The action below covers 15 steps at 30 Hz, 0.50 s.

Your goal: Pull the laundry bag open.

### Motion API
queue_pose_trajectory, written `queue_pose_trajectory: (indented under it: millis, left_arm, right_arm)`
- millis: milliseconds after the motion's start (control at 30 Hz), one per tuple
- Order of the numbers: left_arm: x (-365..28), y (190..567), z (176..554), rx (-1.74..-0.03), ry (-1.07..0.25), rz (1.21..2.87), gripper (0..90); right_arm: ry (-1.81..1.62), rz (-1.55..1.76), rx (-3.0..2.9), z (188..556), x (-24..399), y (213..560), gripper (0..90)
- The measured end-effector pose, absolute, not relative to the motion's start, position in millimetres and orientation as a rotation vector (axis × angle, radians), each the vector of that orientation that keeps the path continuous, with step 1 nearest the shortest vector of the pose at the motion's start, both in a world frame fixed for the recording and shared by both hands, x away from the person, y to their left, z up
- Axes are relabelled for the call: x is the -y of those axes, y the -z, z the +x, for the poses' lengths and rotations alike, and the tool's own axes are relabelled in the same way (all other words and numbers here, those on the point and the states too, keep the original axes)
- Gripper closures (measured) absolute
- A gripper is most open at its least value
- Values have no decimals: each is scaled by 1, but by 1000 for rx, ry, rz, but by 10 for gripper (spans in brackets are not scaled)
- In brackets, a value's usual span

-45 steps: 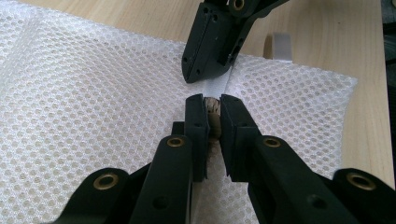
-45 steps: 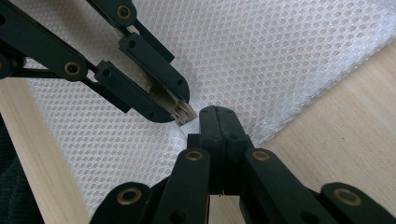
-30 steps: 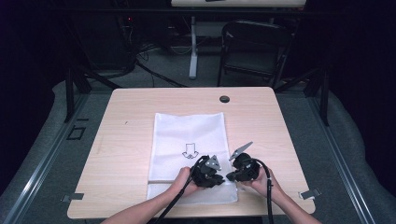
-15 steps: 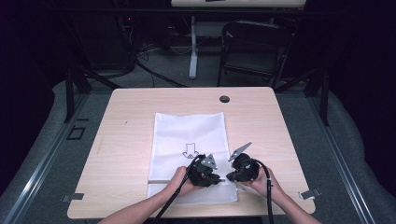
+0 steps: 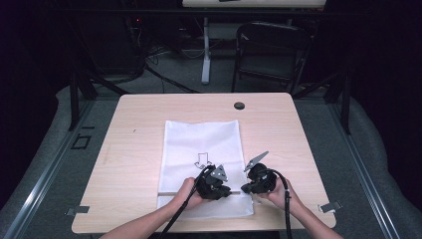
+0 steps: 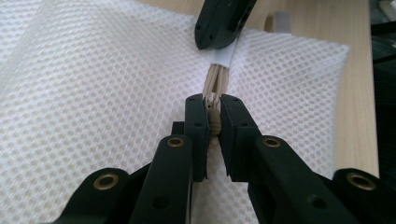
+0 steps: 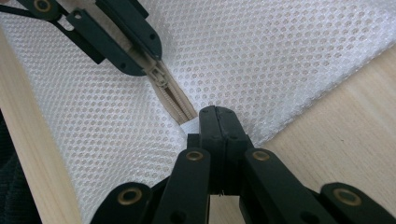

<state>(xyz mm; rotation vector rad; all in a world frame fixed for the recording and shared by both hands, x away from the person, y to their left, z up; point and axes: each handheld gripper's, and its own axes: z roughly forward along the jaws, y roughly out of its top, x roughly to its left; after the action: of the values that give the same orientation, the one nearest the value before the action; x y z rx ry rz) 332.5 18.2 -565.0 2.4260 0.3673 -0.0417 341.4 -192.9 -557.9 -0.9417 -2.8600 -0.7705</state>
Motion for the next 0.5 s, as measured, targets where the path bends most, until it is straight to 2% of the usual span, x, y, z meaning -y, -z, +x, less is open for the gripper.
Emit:
queue_pose_trajectory:
  millis: [500]
  left_arm:
    - [-24,564,333,-352,45,2437,822]
  right_arm:
    - [775,-930,2869,341,193,558,900]
